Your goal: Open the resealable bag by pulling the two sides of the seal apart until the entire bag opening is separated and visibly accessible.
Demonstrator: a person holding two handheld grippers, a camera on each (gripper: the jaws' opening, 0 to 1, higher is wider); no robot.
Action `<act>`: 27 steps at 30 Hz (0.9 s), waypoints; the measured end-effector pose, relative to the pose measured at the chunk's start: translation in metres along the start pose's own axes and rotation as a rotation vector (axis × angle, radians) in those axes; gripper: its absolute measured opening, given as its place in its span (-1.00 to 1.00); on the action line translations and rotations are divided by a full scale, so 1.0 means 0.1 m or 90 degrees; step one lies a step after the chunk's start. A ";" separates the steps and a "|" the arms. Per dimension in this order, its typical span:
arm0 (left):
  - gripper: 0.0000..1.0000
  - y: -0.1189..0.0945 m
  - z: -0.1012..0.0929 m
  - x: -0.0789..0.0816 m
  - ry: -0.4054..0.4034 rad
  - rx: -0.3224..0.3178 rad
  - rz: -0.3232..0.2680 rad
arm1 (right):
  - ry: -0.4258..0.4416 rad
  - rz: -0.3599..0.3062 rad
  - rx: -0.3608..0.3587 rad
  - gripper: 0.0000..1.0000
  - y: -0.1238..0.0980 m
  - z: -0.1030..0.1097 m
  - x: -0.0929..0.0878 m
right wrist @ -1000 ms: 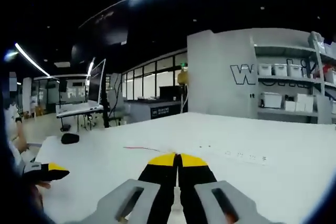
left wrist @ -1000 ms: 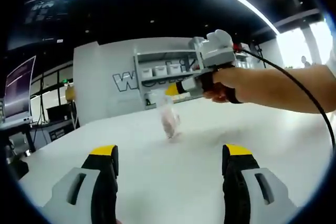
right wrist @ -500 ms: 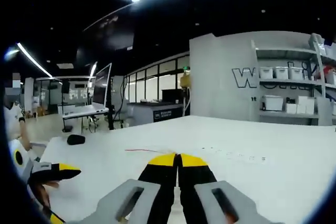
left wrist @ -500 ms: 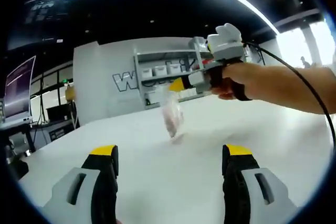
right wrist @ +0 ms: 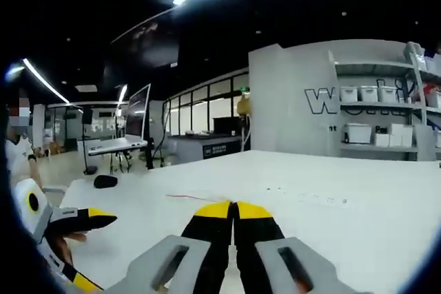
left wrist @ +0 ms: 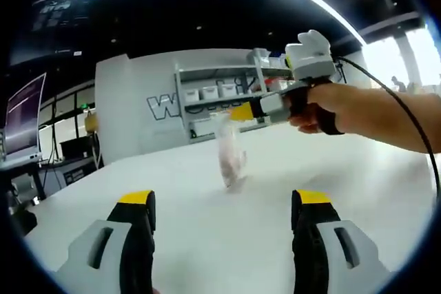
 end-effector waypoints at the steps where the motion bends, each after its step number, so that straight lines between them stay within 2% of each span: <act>1: 0.61 0.00 0.00 0.00 0.000 -0.001 -0.001 | 0.002 -0.001 0.000 -1.00 -0.01 0.01 0.00; 12: 0.56 -0.06 -0.01 0.10 -0.019 -0.017 -0.037 | 0.016 -0.018 0.021 -1.00 -0.19 0.24 -0.02; 18: 0.54 -0.17 -0.01 0.11 -0.074 -0.023 -0.027 | 0.025 -0.031 0.038 -1.00 -0.27 0.38 -0.03; 23: 0.54 -0.30 -0.05 0.11 -0.150 -0.037 -0.020 | 0.041 -0.045 0.047 -1.00 -0.36 0.46 -0.04; 27: 0.49 -0.40 -0.15 0.13 -0.190 -0.071 -0.014 | 0.058 -0.055 0.050 -1.00 -0.44 0.52 -0.07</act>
Point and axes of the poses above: the point that each gripper's makers call its tool centre point, and the gripper's own axes: y roughly forward along the fingers, z roughly to its left, x roughly out of its top, the point moved 5 cm from there along -y, roughly backward along the fingers, and after that the axes turned 2 degrees about x, right-handed, at the moved point
